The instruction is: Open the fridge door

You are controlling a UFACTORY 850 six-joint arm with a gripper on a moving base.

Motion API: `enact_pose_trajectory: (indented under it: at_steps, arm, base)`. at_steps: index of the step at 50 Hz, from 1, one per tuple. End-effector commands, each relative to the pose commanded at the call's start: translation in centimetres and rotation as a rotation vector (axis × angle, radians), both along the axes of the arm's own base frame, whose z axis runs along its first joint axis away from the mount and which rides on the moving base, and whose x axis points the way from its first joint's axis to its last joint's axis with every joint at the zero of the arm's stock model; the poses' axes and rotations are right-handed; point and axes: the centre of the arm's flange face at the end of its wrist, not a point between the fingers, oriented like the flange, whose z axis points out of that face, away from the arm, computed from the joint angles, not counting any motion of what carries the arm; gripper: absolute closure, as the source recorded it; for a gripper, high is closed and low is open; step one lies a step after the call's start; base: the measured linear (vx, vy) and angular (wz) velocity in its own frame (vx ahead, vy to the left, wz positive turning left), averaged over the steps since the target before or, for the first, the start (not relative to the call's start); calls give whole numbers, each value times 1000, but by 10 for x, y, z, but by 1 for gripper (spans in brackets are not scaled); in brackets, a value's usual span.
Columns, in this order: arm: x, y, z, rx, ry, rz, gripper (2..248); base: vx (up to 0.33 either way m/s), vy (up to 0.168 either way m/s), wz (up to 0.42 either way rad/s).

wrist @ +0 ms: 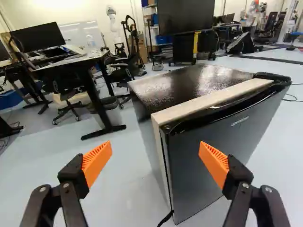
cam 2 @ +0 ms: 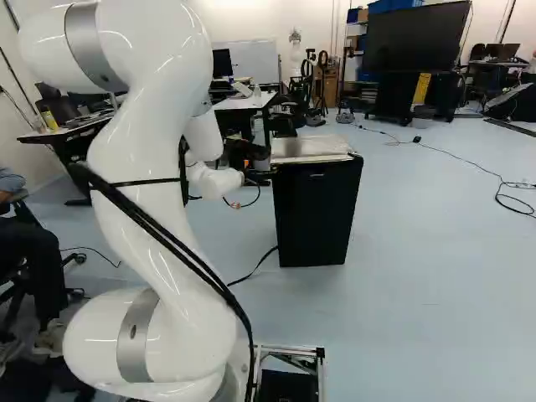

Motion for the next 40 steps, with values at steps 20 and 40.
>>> enact_pose_trajectory:
  at_steps: [20, 40]
  arm:
    - [6, -6, -21, 13, -10, -133, 3]
    - [12, -14, -43, 15, -20, -273, 3]
  base:
    - [0, 0, 0]
    - [0, 0, 0]
